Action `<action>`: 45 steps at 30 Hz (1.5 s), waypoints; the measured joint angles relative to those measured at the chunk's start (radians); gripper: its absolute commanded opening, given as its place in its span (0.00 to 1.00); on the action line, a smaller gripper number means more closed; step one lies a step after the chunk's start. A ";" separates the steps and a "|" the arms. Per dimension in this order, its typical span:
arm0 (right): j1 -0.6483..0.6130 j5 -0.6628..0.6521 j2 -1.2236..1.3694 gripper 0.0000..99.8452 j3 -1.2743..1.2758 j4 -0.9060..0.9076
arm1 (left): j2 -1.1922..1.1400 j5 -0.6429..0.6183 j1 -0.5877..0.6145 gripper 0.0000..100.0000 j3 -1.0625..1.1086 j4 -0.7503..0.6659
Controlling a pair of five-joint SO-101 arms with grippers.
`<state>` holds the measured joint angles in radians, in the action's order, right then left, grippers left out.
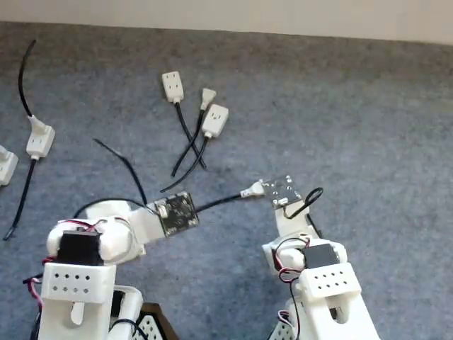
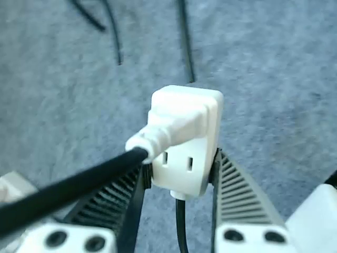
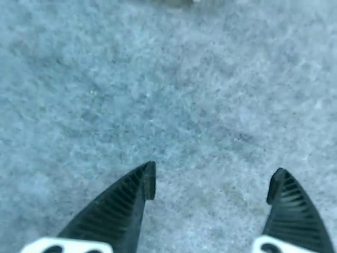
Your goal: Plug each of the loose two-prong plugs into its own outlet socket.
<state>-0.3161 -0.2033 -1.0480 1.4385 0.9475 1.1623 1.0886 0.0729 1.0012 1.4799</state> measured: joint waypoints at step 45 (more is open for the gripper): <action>-0.028 0.000 0.000 0.32 0.000 0.000 | -2.384 -0.479 0.569 0.05 -2.483 0.276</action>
<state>-0.3437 -0.2033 -1.0480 1.4385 0.9475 -1.2221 0.6099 0.6421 -1.4814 1.7561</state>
